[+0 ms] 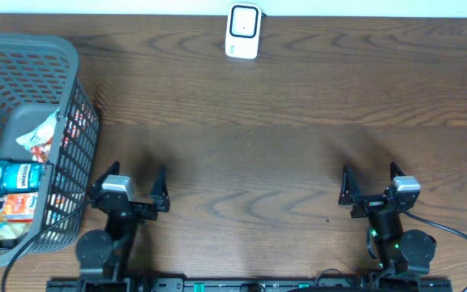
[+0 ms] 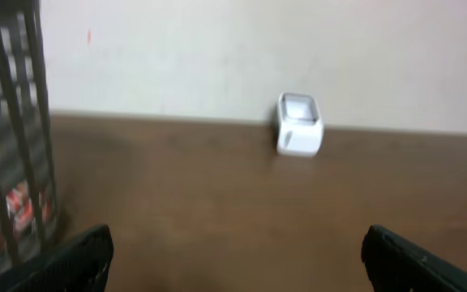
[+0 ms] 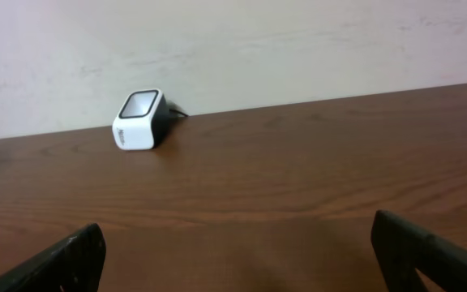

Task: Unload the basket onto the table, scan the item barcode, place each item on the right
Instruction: 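Reach the left gripper into the basket and grasp the orange snack packet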

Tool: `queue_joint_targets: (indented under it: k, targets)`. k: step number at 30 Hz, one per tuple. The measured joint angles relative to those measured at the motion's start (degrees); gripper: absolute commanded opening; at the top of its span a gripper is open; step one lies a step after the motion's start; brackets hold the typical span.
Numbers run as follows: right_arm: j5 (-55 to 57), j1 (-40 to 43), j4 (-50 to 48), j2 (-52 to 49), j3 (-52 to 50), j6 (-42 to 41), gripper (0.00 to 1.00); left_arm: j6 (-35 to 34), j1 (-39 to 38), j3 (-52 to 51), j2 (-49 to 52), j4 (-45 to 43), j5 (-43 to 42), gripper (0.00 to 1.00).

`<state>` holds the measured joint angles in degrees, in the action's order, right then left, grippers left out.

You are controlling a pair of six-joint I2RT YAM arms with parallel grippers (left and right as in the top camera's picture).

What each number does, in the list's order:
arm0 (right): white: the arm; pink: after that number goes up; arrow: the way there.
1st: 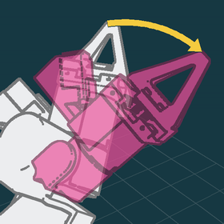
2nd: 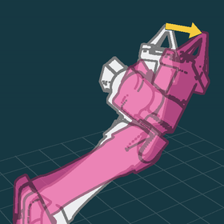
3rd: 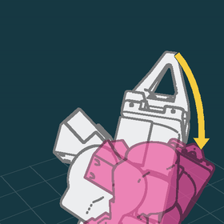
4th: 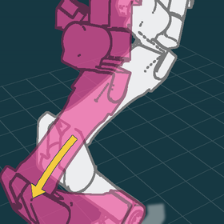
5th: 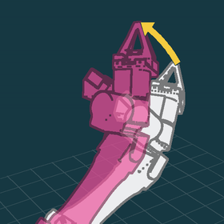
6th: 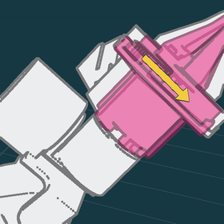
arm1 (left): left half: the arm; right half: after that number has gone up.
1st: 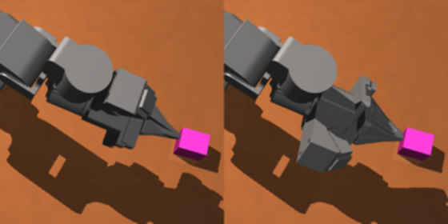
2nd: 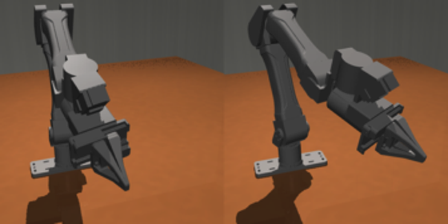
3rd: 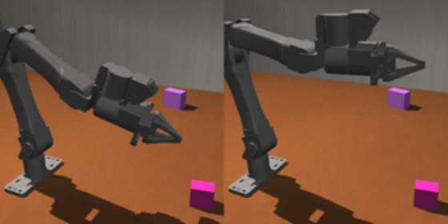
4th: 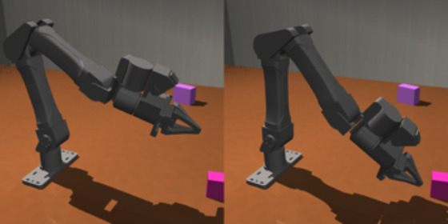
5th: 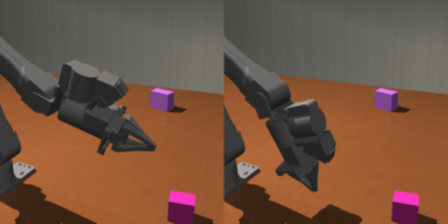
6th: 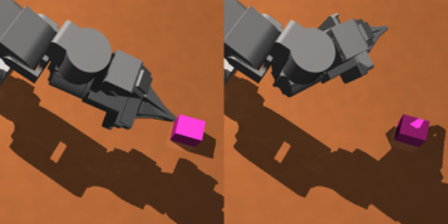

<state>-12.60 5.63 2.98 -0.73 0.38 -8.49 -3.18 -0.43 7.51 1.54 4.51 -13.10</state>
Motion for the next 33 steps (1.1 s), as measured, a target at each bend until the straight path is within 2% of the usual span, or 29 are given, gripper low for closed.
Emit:
queue_joint_targets:
  k: [6,12,17,22,28,33]
  targets:
    - [0.0,0.0,0.0,0.0,0.0,0.0,0.99,-0.02,0.0,11.63,6.75,2.78,-0.85,0.98]
    - [0.02,0.02,0.02,-0.02,0.0,0.0,0.99,-1.27,0.0,26.77,21.77,8.81,-2.95,0.98]
    - [0.11,0.0,0.04,0.0,0.0,0.02,0.99,-2.25,0.0,41.59,32.94,18.03,-4.0,0.98]
    - [0.22,0.02,0.02,0.0,0.0,0.02,0.99,-2.78,0.0,54.14,40.06,28.92,-4.92,0.98]
    - [0.22,0.0,0.02,0.0,0.0,0.02,0.99,-2.82,0.0,56.7,41.92,37.2,-7.26,0.98]
    - [0.24,0.02,0.02,0.0,0.0,0.0,0.99,-2.84,0.0,56.94,43.1,34.56,-7.63,0.98]
